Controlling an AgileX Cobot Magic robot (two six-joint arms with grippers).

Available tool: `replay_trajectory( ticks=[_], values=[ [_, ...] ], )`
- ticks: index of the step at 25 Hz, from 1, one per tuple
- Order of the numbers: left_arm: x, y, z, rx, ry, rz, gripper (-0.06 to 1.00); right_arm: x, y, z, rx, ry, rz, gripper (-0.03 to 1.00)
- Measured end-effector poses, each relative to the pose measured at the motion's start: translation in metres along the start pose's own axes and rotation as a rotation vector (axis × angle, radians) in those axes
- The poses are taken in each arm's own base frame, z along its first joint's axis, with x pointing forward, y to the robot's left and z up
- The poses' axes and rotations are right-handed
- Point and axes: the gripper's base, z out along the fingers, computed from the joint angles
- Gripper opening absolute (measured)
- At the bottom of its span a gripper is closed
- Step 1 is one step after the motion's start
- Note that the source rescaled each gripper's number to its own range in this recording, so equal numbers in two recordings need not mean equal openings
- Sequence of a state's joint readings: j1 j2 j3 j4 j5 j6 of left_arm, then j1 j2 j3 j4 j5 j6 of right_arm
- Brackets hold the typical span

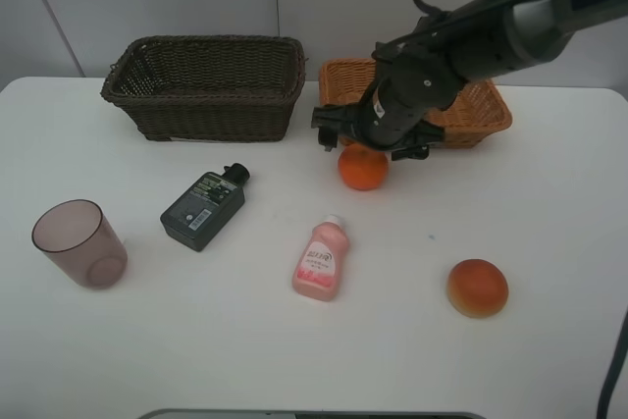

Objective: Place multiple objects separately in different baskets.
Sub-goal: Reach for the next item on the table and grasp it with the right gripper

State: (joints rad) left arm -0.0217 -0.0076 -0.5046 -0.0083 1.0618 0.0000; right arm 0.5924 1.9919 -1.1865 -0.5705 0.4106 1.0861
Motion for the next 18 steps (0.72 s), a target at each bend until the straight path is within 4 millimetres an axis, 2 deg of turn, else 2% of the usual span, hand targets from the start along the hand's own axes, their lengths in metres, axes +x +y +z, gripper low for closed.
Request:
replay_trajectory(
  ticks=[18],
  values=[
    [0.0,0.0,0.0,0.0,0.0,0.0,0.93,0.017,-0.003,0.034,0.041,0.052,-0.078,1.0]
  ],
)
